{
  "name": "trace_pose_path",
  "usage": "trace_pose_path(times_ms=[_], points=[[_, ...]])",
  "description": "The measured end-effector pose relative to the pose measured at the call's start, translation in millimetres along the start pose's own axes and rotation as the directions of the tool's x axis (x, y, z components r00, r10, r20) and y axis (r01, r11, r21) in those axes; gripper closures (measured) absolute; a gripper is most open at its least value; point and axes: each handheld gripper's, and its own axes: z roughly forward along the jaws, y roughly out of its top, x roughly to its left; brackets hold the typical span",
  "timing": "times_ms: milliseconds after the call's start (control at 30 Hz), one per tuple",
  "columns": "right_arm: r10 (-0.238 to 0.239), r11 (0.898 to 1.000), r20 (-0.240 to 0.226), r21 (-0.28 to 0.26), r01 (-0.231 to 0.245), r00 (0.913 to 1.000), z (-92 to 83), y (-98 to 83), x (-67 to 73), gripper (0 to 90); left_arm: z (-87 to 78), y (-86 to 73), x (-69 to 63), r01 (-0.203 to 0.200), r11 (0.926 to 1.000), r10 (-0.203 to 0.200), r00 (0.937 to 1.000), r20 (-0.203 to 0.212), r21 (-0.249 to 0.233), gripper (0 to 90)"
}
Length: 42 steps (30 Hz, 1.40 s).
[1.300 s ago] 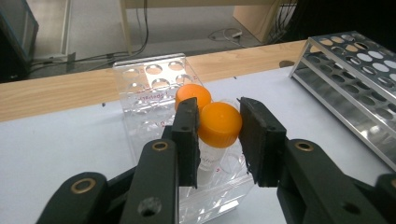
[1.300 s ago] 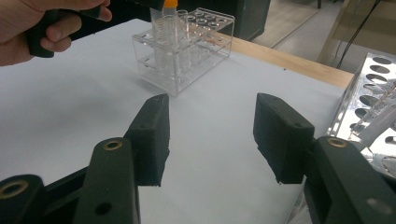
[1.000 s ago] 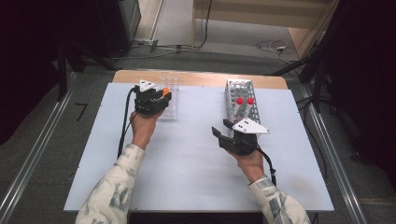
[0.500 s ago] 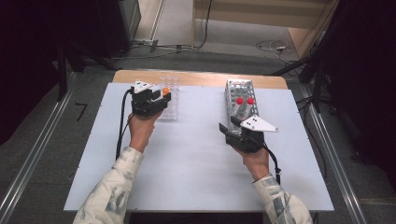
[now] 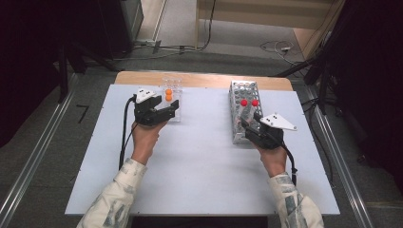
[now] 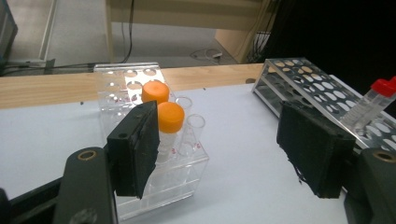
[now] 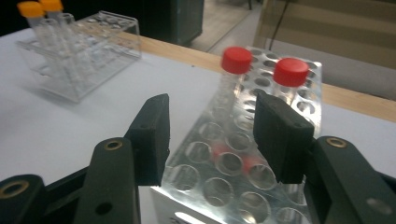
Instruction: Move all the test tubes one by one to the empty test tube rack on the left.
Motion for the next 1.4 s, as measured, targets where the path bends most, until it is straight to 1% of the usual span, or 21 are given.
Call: trace_pose_path(times_ms=[67, 133, 200, 233, 267, 333, 433, 533, 633, 700, 767, 800, 900, 1000, 1067, 1233, 1333, 1400], points=[[0.009, 1.000, 0.021, 0.000, -0.009, 0.9997, 2.5, -0.6, -5.6, 45.4, -1.3, -1.9, -2.6, -0.002, 1.0000, 0.002, 0.9999, 0.011, -0.001, 30.2], [0.024, 1.000, 0.030, -0.001, -0.024, 0.9992, 5.1, -0.9, -10.7, 46.0, -2.3, -3.1, -4.4, -0.004, 1.0000, 0.004, 0.9998, 0.018, -0.001, 30.2], [0.029, 1.000, 0.048, 0.002, -0.029, 0.9985, 9.0, -1.3, -16.2, 46.3, -2.9, -3.9, -6.4, -0.003, 1.0000, 0.003, 0.9996, 0.029, -0.002, 30.2], [0.041, 0.999, 0.050, 0.006, -0.041, 0.9979, 11.3, -1.9, -19.4, 46.6, -3.0, -4.0, -7.8, -0.002, 1.0000, 0.003, 0.9995, 0.031, -0.003, 30.2], [0.043, 0.999, 0.056, 0.012, -0.043, 0.9975, 13.8, -2.5, -22.3, 47.1, -3.1, -4.0, -9.0, -0.009, 1.0000, 0.009, 0.9994, 0.034, 0.000, 30.1], [0.035, 0.999, 0.072, 0.027, -0.037, 0.9968, 18.9, -2.9, -26.8, 47.7, -2.6, -4.5, -10.9, -0.010, 0.9999, 0.009, 0.9992, 0.039, 0.007, 28.6], [0.029, 0.999, 0.077, 0.037, -0.032, 0.9966, 25.5, -2.0, -31.0, 49.7, -1.8, -5.7, -13.6, -0.020, 0.9996, 0.020, 0.9989, 0.042, 0.017, 27.1], [0.020, 0.999, 0.070, 0.044, -0.024, 0.9973, 32.5, -1.4, -32.2, 52.7, -1.7, -6.9, -15.0, -0.025, 0.9995, 0.024, 0.9988, 0.044, 0.021, 26.9], [0.019, 0.998, 0.077, 0.053, -0.023, 0.9968, 40.2, -2.5, -33.8, 56.0, -2.3, -7.6, -15.9, -0.027, 0.9994, 0.026, 0.9985, 0.047, 0.020, 27.0], [0.027, 0.998, 0.090, 0.056, -0.032, 0.9956, 42.6, -3.2, -35.5, 58.1, -2.9, -7.7, -15.8, -0.030, 0.9993, 0.029, 0.9984, 0.049, 0.023, 27.0], [0.038, 0.997, 0.086, 0.061, -0.044, 0.9956, 44.9, -3.6, -37.4, 59.5, -2.9, -8.1, -15.3, -0.027, 0.9994, 0.026, 0.9985, 0.048, 0.022, 27.0], [0.033, 0.997, 0.082, 0.073, -0.039, 0.9961, 46.5, -3.0, -37.8, 60.1, -2.7, -8.2, -15.1, -0.026, 0.9994, 0.024, 0.9985, 0.048, 0.023, 27.0], [0.027, 0.996, 0.075, 0.080, -0.033, 0.9968, 50.4, -1.4, -36.5, 64.1, -2.8, -8.7, -15.1, -0.027, 0.9994, 0.026, 0.9986, 0.047, 0.023, 27.0], [0.021, 0.996, 0.092, 0.089, -0.029, 0.9956, 54.1, -0.8, -35.1, 68.7, -3.7, -8.4, -14.8, -0.027, 0.9995, 0.026, 0.9985, 0.047, 0.018, 27.1], [0.030, 0.995, 0.093, 0.089, -0.038, 0.9952, 54.4, -0.5, -35.9, 71.0, -4.0, -8.5, -14.5, -0.027, 0.9995, 0.027, 0.9986, 0.046, 0.018, 27.2], [0.038, 0.995, 0.091, 0.085, -0.046, 0.9951, 52.2, 0.2, -37.3, 71.2, -3.8, -8.9, -14.7, -0.025, 0.9995, 0.024, 0.9986, 0.048, 0.018, 27.2], [0.042, 0.997, 0.092, 0.061, -0.048, 0.9948, 48.2, 3.4, -37.3, 71.3, -4.0, -8.6, -14.4, -0.022, 0.9996, 0.021, 0.9986, 0.049, 0.018, 27.2], [0.054, 0.997, 0.086, 0.041, -0.058, 0.9948, 44.1, 7.2, -37.4, 71.3, -4.1, -8.5, -14.4, -0.022, 0.9996, 0.021, 0.9985, 0.050, 0.017, 27.2]])
